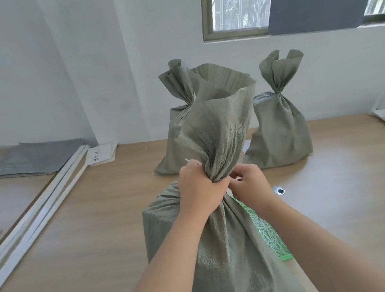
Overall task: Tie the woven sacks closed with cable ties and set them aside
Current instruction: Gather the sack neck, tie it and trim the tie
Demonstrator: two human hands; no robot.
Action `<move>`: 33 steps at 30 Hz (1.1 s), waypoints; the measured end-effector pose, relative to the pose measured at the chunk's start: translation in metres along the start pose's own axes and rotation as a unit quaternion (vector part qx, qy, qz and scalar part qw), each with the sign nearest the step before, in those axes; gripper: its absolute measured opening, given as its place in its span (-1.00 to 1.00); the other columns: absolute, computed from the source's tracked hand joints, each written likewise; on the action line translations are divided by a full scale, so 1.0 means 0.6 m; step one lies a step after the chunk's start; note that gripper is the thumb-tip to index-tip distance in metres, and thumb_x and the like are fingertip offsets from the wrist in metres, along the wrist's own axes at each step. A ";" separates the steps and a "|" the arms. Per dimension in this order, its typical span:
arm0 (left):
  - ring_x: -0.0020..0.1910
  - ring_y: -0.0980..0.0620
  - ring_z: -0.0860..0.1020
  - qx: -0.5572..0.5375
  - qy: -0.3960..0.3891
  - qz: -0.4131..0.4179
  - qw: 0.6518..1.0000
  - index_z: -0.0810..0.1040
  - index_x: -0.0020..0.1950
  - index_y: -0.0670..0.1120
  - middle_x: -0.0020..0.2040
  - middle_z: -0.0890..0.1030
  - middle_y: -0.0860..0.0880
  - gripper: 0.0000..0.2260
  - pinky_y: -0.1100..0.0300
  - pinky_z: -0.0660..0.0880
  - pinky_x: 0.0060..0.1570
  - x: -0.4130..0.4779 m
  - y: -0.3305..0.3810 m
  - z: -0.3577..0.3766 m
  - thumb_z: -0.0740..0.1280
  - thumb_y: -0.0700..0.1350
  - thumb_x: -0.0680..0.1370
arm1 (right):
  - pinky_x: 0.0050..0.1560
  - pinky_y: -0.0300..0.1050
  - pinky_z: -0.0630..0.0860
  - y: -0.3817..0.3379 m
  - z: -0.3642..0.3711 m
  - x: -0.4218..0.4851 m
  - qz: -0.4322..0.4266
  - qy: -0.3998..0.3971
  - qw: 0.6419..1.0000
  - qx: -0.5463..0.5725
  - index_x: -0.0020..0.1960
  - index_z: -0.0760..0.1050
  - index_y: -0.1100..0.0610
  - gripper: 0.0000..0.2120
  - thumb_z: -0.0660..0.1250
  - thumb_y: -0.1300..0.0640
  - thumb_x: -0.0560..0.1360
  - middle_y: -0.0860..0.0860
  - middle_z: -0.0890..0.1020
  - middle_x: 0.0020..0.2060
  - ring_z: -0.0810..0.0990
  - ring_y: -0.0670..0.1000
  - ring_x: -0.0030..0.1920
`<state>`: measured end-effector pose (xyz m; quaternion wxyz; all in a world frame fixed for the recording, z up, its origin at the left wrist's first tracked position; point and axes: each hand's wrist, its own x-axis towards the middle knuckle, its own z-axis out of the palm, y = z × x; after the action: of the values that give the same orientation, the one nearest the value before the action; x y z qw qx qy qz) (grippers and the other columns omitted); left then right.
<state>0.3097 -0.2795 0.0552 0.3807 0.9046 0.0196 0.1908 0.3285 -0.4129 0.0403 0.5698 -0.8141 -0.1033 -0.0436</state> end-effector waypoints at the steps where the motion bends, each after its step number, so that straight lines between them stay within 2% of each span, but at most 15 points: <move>1: -0.08 -0.04 0.43 0.039 0.014 0.014 0.999 0.54 -0.31 -0.03 -0.20 0.50 0.06 -0.68 0.09 0.45 -0.04 -0.001 0.000 0.005 0.25 0.21 0.36 | -0.40 -0.21 0.29 0.001 0.002 -0.002 -0.002 -0.004 1.000 -0.006 -0.35 0.54 0.17 -0.77 0.30 0.35 0.45 -0.10 0.48 -0.56 0.34 -0.12 -0.52; 4: -0.04 0.05 0.16 0.131 0.056 0.045 0.989 0.60 -0.25 0.01 -0.10 0.35 0.09 -0.69 0.11 0.24 0.02 -0.011 0.006 0.010 0.29 0.22 0.45 | -0.25 -0.09 0.53 0.006 0.010 -0.004 -0.033 -0.014 0.999 -0.015 -0.22 0.64 0.22 -0.78 0.28 0.45 0.40 0.00 0.71 -0.31 0.56 -0.16 -0.29; 6: -0.03 0.03 0.25 0.185 0.075 0.070 0.977 0.57 -0.31 0.00 -0.19 0.41 0.11 -0.74 0.09 0.24 -0.01 -0.016 0.008 0.009 0.30 0.14 0.46 | -0.09 0.03 0.61 0.010 0.015 -0.004 -0.061 -0.015 0.998 0.007 -0.16 0.65 0.21 -0.76 0.28 0.46 0.40 0.04 0.73 -0.18 0.66 -0.04 -0.11; 7: -0.05 0.00 0.31 0.215 0.075 0.075 0.971 0.54 -0.34 -0.01 -0.24 0.43 0.12 -0.75 0.06 0.28 -0.02 -0.017 0.008 0.009 0.28 0.09 0.45 | -0.10 0.05 0.61 0.014 0.017 -0.003 -0.080 -0.014 0.997 0.018 -0.16 0.62 0.21 -0.78 0.29 0.46 0.40 0.04 0.72 -0.17 0.65 -0.03 -0.09; 10: -0.09 -0.03 0.35 0.264 0.045 0.085 0.960 0.39 -0.40 -0.01 -0.32 0.40 0.10 -0.81 -0.04 0.30 0.01 -0.022 0.015 0.003 0.22 0.03 0.39 | -0.22 0.08 0.52 0.026 0.026 -0.005 -0.107 -0.013 0.994 0.029 -0.22 0.47 0.30 -0.94 0.25 0.38 0.41 0.18 0.62 -0.25 0.48 -0.14 -0.19; 11: -0.08 -0.03 0.36 0.273 0.029 0.091 0.957 0.35 -0.39 0.01 -0.33 0.38 0.10 -0.82 -0.04 0.29 0.03 -0.024 0.017 0.000 0.22 0.02 0.39 | -0.22 0.03 0.52 0.030 0.029 -0.008 -0.099 -0.013 0.995 0.030 -0.23 0.46 0.30 -0.93 0.24 0.38 0.43 0.19 0.61 -0.26 0.46 -0.19 -0.21; 14: -0.01 -0.02 0.36 0.312 -0.010 0.105 0.944 0.33 -0.31 0.07 -0.30 0.37 0.09 -0.87 -0.04 0.21 0.05 -0.028 0.023 -0.010 0.24 0.02 0.41 | -0.24 -0.29 0.47 0.036 0.034 -0.014 -0.045 -0.011 0.998 0.052 -0.27 0.47 0.14 -0.70 0.24 0.51 0.45 -0.03 0.60 -0.31 0.44 -0.31 -0.28; 16: 0.03 -0.04 0.38 0.332 -0.023 0.102 0.938 0.33 -0.22 0.09 -0.26 0.42 0.07 -0.90 -0.05 0.16 0.04 -0.029 0.031 -0.018 0.24 0.00 0.44 | -0.23 -0.26 0.45 0.037 0.035 -0.017 -0.016 -0.013 0.998 0.054 -0.26 0.46 0.12 -0.68 0.23 0.50 0.47 -0.06 0.59 -0.31 0.44 -0.25 -0.27; 19: 0.09 -0.08 0.38 0.363 -0.046 0.086 0.927 0.43 -0.09 0.09 -0.12 0.55 0.02 -0.96 -0.08 0.16 0.09 -0.031 0.039 -0.026 0.24 -0.01 0.48 | -0.16 -0.14 0.53 0.039 0.029 -0.020 0.014 -0.025 0.997 0.070 -0.20 0.53 0.14 -0.79 0.25 0.41 0.48 0.01 0.68 -0.21 0.52 -0.14 -0.19; 23: 0.11 -0.10 0.36 0.418 -0.053 0.066 0.905 0.56 -0.04 0.06 -0.13 0.56 0.01 -0.85 -0.12 0.12 0.09 -0.030 0.042 -0.031 0.22 -0.10 0.48 | 0.01 -0.02 0.61 0.042 0.020 -0.036 -0.007 -0.011 0.994 0.105 -0.06 0.65 0.08 -0.79 0.35 0.35 0.47 -0.04 0.74 -0.09 0.64 -0.07 -0.04; 25: 0.14 -0.12 0.30 0.471 -0.074 0.063 0.877 0.59 -0.01 0.09 -0.10 0.56 0.01 -0.80 -0.16 0.09 0.11 -0.028 0.047 -0.032 0.22 -0.12 0.49 | 0.01 -0.13 0.62 0.039 0.023 -0.042 -0.022 -0.002 0.992 0.123 -0.03 0.67 0.04 -0.72 0.36 0.39 0.46 -0.09 0.74 -0.07 0.67 -0.09 0.01; 27: 0.21 -0.17 0.25 0.529 -0.105 0.075 0.839 0.58 0.09 0.11 0.04 0.56 -0.03 -0.75 -0.24 0.02 0.20 -0.022 0.054 -0.033 0.20 -0.11 0.52 | -0.04 -0.30 0.57 0.036 0.028 -0.046 -0.032 0.006 0.991 0.126 -0.07 0.66 0.00 -0.67 0.35 0.43 0.45 -0.16 0.73 -0.10 0.65 -0.20 -0.02; 29: 0.25 -0.18 0.24 0.567 -0.130 0.105 0.806 0.58 0.15 0.10 0.12 0.57 -0.05 -0.73 -0.23 -0.02 0.24 -0.013 0.060 -0.037 0.17 -0.07 0.54 | -0.04 -0.29 0.56 0.033 0.030 -0.045 -0.042 0.021 0.991 0.125 -0.06 0.66 0.07 -0.70 0.36 0.45 0.44 -0.14 0.73 -0.10 0.65 -0.19 -0.02; 31: 0.21 -0.16 0.32 0.563 -0.158 0.139 0.799 0.59 0.13 0.06 0.11 0.59 -0.06 -0.74 -0.16 0.09 0.23 -0.005 0.063 -0.042 0.15 -0.01 0.56 | -0.02 -0.20 0.59 0.033 0.030 -0.042 -0.052 0.030 0.989 0.138 -0.04 0.65 0.17 -0.72 0.35 0.49 0.41 -0.05 0.74 -0.08 0.66 -0.10 -0.01; 33: 0.16 -0.14 0.45 0.533 -0.184 0.147 0.813 0.59 0.12 0.02 0.10 0.61 -0.07 -0.73 -0.05 0.27 0.13 0.001 0.065 -0.047 0.15 0.04 0.56 | -0.04 -0.15 0.62 0.032 0.027 -0.042 -0.051 0.031 0.986 0.153 -0.06 0.65 0.21 -0.73 0.35 0.51 0.40 0.01 0.74 -0.10 0.67 -0.06 -0.03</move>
<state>0.2956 -0.2881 0.1004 -0.1970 0.9760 -0.0857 0.0344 0.3075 -0.4068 0.0123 0.6876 -0.7093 -0.1321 -0.0817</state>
